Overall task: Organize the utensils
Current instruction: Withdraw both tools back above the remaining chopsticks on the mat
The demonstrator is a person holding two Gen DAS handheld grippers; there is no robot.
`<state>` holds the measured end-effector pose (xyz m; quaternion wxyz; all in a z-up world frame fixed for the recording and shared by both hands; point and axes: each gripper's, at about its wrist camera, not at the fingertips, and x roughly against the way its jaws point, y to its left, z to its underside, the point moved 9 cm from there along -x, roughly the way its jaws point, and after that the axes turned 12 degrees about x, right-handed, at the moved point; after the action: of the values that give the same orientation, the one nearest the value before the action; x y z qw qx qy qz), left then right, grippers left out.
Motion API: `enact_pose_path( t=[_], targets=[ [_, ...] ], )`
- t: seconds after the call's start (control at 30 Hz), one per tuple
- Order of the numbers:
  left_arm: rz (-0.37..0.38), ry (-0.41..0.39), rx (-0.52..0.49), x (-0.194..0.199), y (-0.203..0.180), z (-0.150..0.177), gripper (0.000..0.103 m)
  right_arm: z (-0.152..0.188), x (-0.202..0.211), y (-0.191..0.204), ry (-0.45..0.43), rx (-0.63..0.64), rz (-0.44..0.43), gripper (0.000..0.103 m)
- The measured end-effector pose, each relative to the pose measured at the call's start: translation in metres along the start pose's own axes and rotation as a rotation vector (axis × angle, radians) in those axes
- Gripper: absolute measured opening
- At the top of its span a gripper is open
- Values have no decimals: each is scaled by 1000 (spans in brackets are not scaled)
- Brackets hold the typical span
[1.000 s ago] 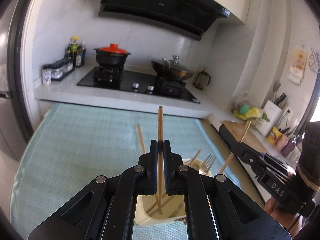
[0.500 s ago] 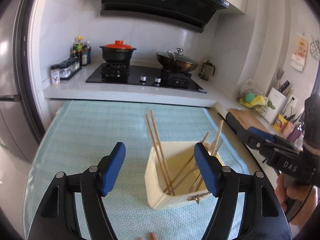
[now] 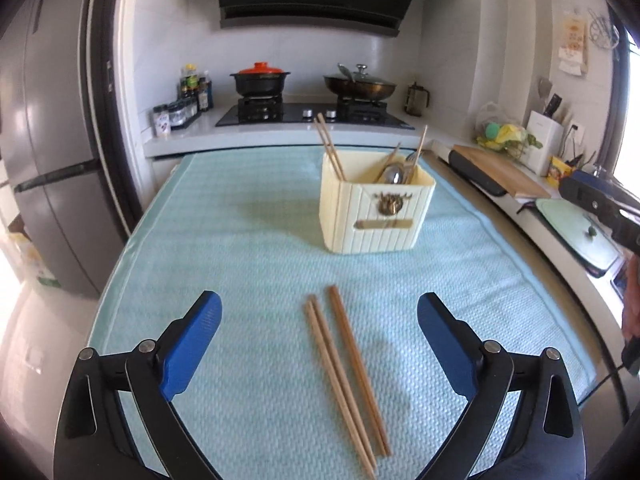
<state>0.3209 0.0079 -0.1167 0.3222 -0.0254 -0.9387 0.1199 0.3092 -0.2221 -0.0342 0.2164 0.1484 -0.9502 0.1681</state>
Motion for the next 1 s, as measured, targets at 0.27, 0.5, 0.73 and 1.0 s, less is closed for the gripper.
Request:
enact_pose_path(
  t=[0.27,0.5,0.73,1.0],
  targets=[
    [-41,32,46,5,2,33,99,80,23,47,45,-24,44,66],
    [-58,26,35,5,2,37,99,101,30,58,61,-37,29,66],
    [-70,35,38,3,8,44,99,106,26,62,76,-48,15,66],
    [-113,74,110,-9,43,58,99,119,22,67,106,-49,7,66]
  ],
)
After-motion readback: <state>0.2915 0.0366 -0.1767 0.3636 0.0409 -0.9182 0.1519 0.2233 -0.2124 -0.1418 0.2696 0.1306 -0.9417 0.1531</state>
